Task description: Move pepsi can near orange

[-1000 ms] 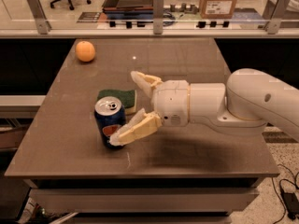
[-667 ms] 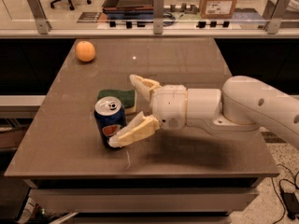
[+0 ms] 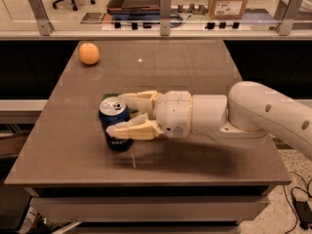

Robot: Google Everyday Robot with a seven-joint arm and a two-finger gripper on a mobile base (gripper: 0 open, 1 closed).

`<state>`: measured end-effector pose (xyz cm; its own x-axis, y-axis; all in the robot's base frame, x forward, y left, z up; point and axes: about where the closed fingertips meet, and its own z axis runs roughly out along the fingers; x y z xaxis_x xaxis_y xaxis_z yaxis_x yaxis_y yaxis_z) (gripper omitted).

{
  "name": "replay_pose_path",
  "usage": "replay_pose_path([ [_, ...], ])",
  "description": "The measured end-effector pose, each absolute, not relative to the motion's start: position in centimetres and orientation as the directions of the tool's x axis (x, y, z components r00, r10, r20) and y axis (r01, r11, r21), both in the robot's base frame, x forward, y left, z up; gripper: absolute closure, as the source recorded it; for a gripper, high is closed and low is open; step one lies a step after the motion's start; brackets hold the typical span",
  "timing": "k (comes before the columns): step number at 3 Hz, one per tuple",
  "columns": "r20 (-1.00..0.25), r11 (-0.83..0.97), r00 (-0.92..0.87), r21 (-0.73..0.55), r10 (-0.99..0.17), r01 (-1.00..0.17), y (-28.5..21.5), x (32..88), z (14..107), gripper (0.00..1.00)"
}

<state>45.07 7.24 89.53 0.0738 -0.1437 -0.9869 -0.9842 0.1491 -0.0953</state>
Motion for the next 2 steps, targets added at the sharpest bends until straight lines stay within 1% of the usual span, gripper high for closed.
replay_pose_path([
  [2,-0.986,0.141,0.079,-0.100,-0.145,-0.985,7.66,44.84,89.73,0.87],
])
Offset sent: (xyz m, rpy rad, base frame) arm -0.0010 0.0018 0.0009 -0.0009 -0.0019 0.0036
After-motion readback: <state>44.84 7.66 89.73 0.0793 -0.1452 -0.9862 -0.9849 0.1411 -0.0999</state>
